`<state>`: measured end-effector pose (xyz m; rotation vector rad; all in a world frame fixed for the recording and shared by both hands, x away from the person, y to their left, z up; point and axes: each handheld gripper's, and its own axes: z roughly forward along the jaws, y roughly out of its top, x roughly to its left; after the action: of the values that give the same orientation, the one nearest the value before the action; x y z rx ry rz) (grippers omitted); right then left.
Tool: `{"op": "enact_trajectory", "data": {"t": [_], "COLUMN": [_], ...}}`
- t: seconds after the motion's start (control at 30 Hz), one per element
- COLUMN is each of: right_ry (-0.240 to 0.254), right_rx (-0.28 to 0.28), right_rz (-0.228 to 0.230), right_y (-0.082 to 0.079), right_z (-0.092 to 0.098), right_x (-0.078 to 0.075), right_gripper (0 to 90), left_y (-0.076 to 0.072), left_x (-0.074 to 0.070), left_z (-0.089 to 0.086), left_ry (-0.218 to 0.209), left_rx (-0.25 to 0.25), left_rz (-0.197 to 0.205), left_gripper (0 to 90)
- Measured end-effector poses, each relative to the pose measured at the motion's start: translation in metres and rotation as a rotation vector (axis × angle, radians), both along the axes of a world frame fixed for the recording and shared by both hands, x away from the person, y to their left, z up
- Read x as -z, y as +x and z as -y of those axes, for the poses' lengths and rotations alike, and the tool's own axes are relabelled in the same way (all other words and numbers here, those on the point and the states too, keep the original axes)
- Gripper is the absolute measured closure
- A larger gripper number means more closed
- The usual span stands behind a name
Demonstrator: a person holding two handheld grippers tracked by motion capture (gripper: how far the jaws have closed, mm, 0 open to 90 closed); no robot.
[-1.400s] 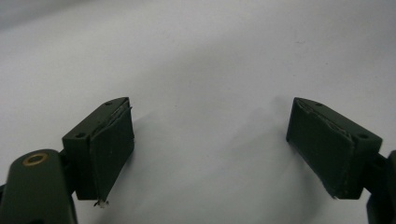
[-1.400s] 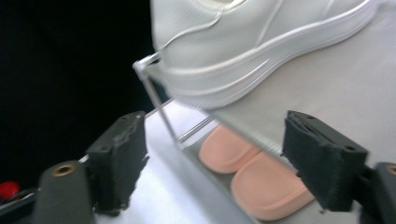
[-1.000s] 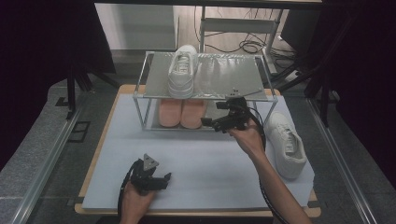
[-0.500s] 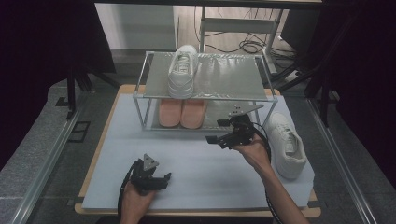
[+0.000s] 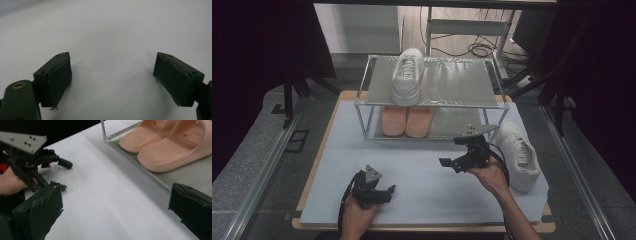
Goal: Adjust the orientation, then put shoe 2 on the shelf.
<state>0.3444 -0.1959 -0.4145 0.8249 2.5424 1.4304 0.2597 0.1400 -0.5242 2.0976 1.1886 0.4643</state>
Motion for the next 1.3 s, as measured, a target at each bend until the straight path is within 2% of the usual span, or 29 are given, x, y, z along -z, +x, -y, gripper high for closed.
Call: {"op": "enact_trajectory", "data": {"t": [0.3, 0.5, 0.8, 1.03, 1.17, 1.3], "right_ry": [-0.022, -0.031, -0.037, -0.053, -0.045, -0.061], "right_rx": [0.019, 0.062, 0.128, 0.186, 0.247, 0.302], "right_rz": [-0.017, -0.026, 0.001, 0.024, 0.043, 0.059], "right_y": [-0.014, -0.023, -0.036, -0.044, -0.047, -0.048], "right_z": [0.017, 0.034, 0.058, 0.08, 0.096, 0.112], "right_x": [0.008, 0.013, 0.012, 0.005, 0.001, -0.002], "right_gripper": [0.0, 0.0, 1.5, 0.5, 0.0, 0.0], "left_y": [0.0, 0.0, 0.0, 0.0, 0.0, 0.0], "left_x": [0.0, 0.0, 0.0, 0.0, 0.0, 0.0], "left_z": [0.0, 0.0, 0.0, 0.0, 0.0, 0.0], "left_ry": [0.002, 0.0, 0.001, 0.001, 0.0, -0.003], "left_rx": [0.001, 0.0, -0.001, 0.0, 0.0, -0.002], "left_rz": [0.0, 0.0, -0.001, -0.002, -0.003, -0.001], "left_gripper": [14.9, 14.9, 14.9, 15.0, 14.9, 14.9]}}
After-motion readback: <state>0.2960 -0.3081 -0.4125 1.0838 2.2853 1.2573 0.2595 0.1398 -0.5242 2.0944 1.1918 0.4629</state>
